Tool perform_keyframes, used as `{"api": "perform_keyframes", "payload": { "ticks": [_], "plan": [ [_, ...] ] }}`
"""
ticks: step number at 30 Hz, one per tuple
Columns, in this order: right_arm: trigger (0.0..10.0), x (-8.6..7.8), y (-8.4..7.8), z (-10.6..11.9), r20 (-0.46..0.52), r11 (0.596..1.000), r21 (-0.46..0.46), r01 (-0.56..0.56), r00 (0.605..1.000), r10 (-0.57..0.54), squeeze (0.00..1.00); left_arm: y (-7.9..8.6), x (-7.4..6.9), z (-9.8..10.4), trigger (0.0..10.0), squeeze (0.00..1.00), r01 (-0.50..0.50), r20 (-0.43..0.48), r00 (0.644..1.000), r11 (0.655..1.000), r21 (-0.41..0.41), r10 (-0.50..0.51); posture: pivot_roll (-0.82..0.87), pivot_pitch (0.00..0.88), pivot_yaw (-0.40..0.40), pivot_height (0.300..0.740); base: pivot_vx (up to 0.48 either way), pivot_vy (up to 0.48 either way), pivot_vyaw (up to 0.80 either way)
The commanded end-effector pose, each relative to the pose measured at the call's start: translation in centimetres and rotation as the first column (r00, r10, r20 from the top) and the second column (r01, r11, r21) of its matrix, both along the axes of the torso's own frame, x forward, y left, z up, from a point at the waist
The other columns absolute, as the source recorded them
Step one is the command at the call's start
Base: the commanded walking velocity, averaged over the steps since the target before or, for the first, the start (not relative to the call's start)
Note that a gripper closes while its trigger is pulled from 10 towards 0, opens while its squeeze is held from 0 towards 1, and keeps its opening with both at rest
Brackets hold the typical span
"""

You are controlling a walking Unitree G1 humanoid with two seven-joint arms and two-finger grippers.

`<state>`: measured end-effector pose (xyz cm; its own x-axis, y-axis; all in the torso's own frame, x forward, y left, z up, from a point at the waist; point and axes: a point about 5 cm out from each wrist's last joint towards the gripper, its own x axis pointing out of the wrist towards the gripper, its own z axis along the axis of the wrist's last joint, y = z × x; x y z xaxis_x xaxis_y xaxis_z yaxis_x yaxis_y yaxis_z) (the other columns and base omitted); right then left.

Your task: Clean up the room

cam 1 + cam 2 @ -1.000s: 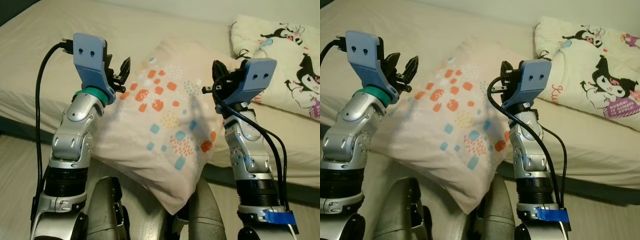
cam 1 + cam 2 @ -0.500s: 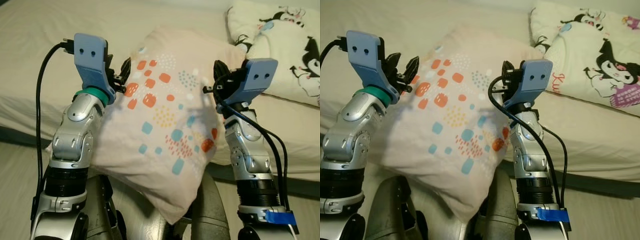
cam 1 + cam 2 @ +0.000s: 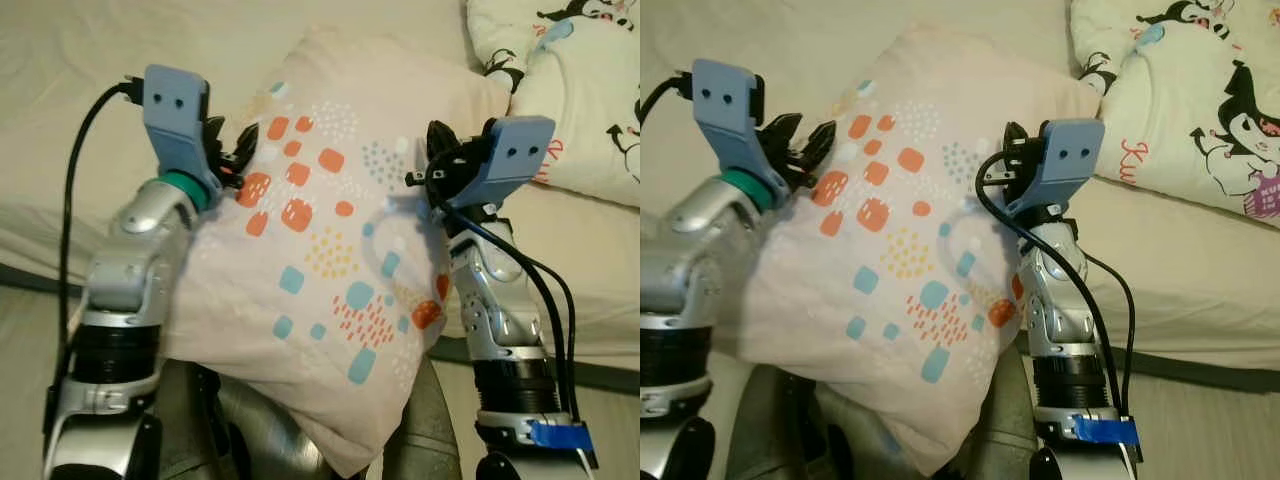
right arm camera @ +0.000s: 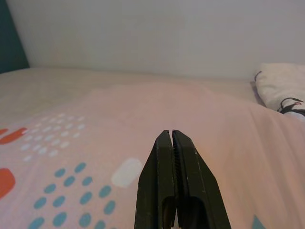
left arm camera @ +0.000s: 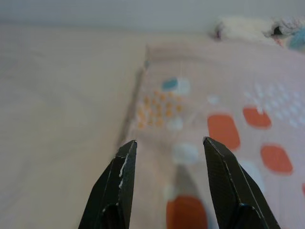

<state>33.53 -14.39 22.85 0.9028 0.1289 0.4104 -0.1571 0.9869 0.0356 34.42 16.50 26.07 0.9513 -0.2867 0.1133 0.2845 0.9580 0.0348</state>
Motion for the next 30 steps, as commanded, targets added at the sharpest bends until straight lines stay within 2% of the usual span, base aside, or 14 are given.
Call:
{"api": "perform_keyframes", "payload": {
  "ticks": [1,4,5,6,7,9,12,15,24,25,26,27,28,30],
  "plan": [
    [10.0,-0.2,-0.4,-0.3,-0.019,1.000,-0.009,0.024,1.000,-0.024,0.00,-0.2,0.1,-0.3,10.0,0.00,0.034,-0.034,0.999,0.999,-0.007,-0.035,-0.01,0.147,-0.020,0.400,0.000,0.000,0.00],
    [10.0,-0.2,-1.4,-0.8,-0.069,0.993,0.012,0.119,0.991,-0.118,0.00,1.1,0.8,0.9,10.0,0.00,0.057,-0.064,0.996,0.998,-0.027,-0.059,0.00,0.151,-0.021,0.400,0.000,0.000,0.00],
    [10.0,-0.2,-2.0,-1.2,-0.112,0.984,0.035,0.177,0.979,-0.172,0.00,1.6,1.2,1.4,10.0,0.11,0.071,-0.072,0.995,0.997,-0.029,-0.073,0.00,0.156,-0.028,0.400,0.000,0.000,0.00],
    [10.0,-0.2,-2.0,-1.2,-0.112,0.984,0.035,0.177,0.979,-0.172,0.00,1.6,1.2,1.4,10.0,0.11,0.071,-0.072,0.995,0.997,-0.029,-0.073,0.00,0.156,-0.028,0.400,0.000,0.000,0.00],
    [10.0,-0.3,-2.4,-1.5,-0.148,0.975,0.055,0.214,0.968,-0.203,0.91,1.8,1.8,1.6,10.0,1.00,0.077,-0.089,0.993,0.997,-0.018,-0.078,0.00,0.160,-0.031,0.400,0.000,0.000,0.00],
    [10.0,-0.5,-3.0,-2.1,-0.212,0.962,0.057,0.265,0.945,-0.248,1.00,1.7,2.4,1.5,10.0,1.00,0.094,-0.109,0.990,0.996,-0.004,-0.094,0.00,0.164,-0.033,0.400,0.000,0.000,0.00],
    [10.0,-0.8,-5.3,-3.0,-0.325,0.919,0.011,0.395,0.870,-0.370,1.00,0.8,3.7,0.7,10.0,1.00,0.137,-0.178,0.974,0.990,-0.006,-0.136,-0.01,0.173,-0.040,0.400,0.000,0.000,0.00],
    [10.0,-0.7,-5.9,-3.3,-0.381,0.906,0.047,0.421,0.846,-0.374,1.00,0.4,4.3,0.2,10.0,1.00,0.154,-0.214,0.965,0.988,-0.013,-0.154,-0.02,0.177,-0.046,0.400,0.000,0.000,0.00],
    [10.0,-1.3,-4.1,-4.3,-0.462,0.932,0.078,0.353,0.841,-0.280,1.00,-0.2,5.0,0.2,10.0,1.00,0.191,-0.242,0.951,0.981,-0.036,-0.194,-0.03,0.185,-0.050,0.400,0.000,0.000,0.00],
    [10.0,-1.6,-2.4,-4.7,-0.438,0.957,0.179,0.226,0.890,-0.128,1.00,0.2,5.1,0.1,10.0,1.00,0.185,-0.251,0.948,0.981,-0.058,-0.194,-0.03,0.185,-0.052,0.400,0.000,0.000,0.00],
    [10.0,-1.6,-2.4,-4.7,-0.438,0.957,0.179,0.226,0.890,-0.128,1.00,0.2,5.1,0.1,10.0,1.00,0.185,-0.251,0.948,0.981,-0.058,-0.194,-0.03,0.185,-0.052,0.400,0.000,0.000,0.00],
    [10.0,-2.1,-0.6,-4.8,-0.402,0.948,0.306,0.084,0.914,0.049,1.00,0.6,5.1,-0.1,10.0,1.00,0.183,-0.262,0.944,0.979,-0.084,-0.199,-0.02,0.185,-0.052,0.400,0.000,0.000,0.00],
    [10.0,-2.1,-0.6,-4.8,-0.402,0.948,0.306,0.084,0.914,0.049,1.00,0.6,5.1,-0.1,10.0,1.00,0.183,-0.262,0.944,0.979,-0.084,-0.199,-0.02,0.185,-0.052,0.400,0.000,0.000,0.00],
    [10.0,-3.0,1.2,-5.5,-0.357,0.869,0.491,-0.057,0.897,0.260,1.00,1.6,5.2,-0.3,10.0,1.00,0.175,-0.285,0.935,0.975,-0.139,-0.209,-0.02,0.183,-0.052,0.400,0.000,0.000,0.00]
  ]
}}
